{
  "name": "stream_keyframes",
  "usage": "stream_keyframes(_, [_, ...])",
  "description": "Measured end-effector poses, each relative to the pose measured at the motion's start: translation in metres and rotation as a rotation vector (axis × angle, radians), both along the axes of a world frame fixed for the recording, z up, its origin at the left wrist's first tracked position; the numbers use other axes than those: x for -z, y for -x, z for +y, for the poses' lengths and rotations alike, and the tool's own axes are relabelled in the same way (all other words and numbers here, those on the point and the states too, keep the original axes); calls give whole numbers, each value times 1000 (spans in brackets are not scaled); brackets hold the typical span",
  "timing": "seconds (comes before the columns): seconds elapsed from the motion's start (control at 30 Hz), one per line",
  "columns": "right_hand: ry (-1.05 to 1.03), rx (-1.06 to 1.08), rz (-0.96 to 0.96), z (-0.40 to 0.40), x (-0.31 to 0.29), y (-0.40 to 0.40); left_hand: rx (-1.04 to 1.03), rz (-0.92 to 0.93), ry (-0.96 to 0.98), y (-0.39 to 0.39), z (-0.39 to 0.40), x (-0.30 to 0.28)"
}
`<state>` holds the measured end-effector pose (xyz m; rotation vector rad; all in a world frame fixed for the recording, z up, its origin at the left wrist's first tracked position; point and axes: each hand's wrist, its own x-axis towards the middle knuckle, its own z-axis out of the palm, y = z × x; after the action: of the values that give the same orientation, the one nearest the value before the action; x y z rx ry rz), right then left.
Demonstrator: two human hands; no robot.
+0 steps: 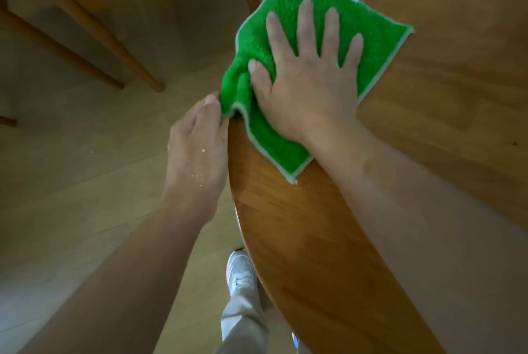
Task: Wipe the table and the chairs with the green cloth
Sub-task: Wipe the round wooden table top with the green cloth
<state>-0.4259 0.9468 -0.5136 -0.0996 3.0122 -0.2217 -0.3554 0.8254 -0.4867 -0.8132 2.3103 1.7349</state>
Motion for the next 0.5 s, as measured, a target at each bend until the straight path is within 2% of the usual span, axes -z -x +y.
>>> stream_keyframes(0.17, [14,-131,-9,-10,-7,-70,63,104,206,-6,8,-10])
stream_keyframes(0.3, [118,-193,-60,-4,-10,-132,190,59,326,-23,19,-7])
stream_keyframes(0.5, [73,-268,-191,49,-10,-225,542,188,561,-62,52,-6])
